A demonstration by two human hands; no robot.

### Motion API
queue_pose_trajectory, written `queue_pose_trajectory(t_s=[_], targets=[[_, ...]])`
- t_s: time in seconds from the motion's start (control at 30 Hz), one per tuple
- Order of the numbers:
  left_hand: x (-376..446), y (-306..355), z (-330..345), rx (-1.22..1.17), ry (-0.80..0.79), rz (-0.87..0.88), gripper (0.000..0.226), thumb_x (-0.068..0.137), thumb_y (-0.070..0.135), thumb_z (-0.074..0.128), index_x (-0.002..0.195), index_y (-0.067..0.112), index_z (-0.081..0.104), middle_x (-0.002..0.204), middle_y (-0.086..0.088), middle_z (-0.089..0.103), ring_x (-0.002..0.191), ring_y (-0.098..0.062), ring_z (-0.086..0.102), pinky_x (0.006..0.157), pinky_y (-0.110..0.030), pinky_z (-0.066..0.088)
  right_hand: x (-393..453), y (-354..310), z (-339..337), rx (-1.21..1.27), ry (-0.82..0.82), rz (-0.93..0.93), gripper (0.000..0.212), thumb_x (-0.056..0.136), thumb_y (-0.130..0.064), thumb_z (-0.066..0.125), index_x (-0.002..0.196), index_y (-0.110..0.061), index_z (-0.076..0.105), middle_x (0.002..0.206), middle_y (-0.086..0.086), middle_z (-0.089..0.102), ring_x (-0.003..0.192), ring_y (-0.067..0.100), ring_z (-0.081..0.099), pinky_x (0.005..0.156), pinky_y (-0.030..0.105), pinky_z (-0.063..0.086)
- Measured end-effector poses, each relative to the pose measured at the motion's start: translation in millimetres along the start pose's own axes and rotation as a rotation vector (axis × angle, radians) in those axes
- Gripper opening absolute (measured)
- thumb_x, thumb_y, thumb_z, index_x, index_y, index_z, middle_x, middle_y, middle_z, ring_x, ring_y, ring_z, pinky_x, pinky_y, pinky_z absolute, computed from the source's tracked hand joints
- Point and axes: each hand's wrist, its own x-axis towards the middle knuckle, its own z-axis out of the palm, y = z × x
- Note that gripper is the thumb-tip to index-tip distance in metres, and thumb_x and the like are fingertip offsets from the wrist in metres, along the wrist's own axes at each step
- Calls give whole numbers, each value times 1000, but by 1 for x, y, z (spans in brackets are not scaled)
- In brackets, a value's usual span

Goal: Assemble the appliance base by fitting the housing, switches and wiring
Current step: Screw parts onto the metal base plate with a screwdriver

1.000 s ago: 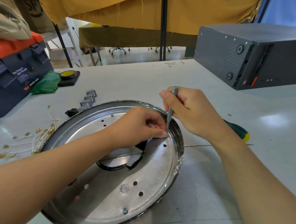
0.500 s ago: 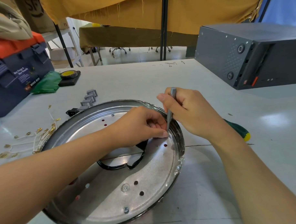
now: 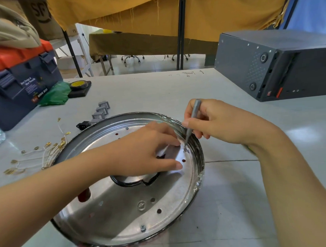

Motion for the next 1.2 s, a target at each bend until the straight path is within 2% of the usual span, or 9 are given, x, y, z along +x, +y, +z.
queue_pose_trajectory(t_s=[0.07,0.2,0.33,0.5,0.63,0.77,0.87,0.97,1.2], targets=[[-5,0,5,48,10,27,58,81,61,53,126,25,56,132,12,45,117,-5,35,94,-13,25,0,-4,-7,-1,-89,-11,8,90,-18,60,82,-18,59,60,-2,64,54,2,56,51,14,45],[-9,1,10,82,55,51,65,79,65,50,128,22,54,136,10,45,121,-6,33,99,-21,27,5,-13,-19,-44,-203,-26,9,85,-7,66,80,-14,64,66,3,71,57,12,66,52,17,49],[-10,2,11,61,66,64,65,80,63,51,127,19,56,135,8,47,120,-5,33,98,-17,26,13,-26,-26,-185,-274,-8,12,81,-9,71,73,-17,67,64,1,72,57,10,68,51,14,48],[-11,0,12,48,43,37,67,80,65,49,132,24,51,139,12,44,126,-5,32,103,-21,28,20,-39,-21,-380,-228,21,17,79,-18,74,65,-17,65,54,-2,68,48,7,64,44,14,45],[-11,-2,14,21,38,21,68,79,66,49,134,26,50,139,14,43,127,-6,33,106,-27,31,20,-43,-11,-526,-134,30,31,84,-35,69,60,-17,59,43,-6,62,36,2,55,41,9,39],[-10,-3,14,17,33,25,68,79,67,49,132,26,51,137,12,45,125,-7,34,105,-29,33,17,-44,-9,-712,-76,15,40,86,-48,61,59,-19,56,40,-3,57,40,5,50,52,23,42],[-9,-4,15,16,34,29,68,79,68,48,131,25,52,137,13,45,124,-7,34,104,-25,31,13,-49,-12,-716,-157,-7,31,87,-48,59,67,-25,53,52,-8,59,50,2,51,50,19,32],[-10,-5,15,31,34,36,68,79,69,47,127,22,54,134,11,47,123,-8,35,103,-29,33,12,-52,-18,-650,-249,-5,18,88,-36,63,77,-32,50,69,-14,57,63,0,54,51,15,33],[-11,-8,14,58,-6,6,80,71,82,32,122,23,53,130,7,46,121,-10,35,100,-35,39,17,-47,-26,-500,-251,-34,15,84,-16,70,75,-26,65,61,-11,66,58,1,64,51,10,48]])
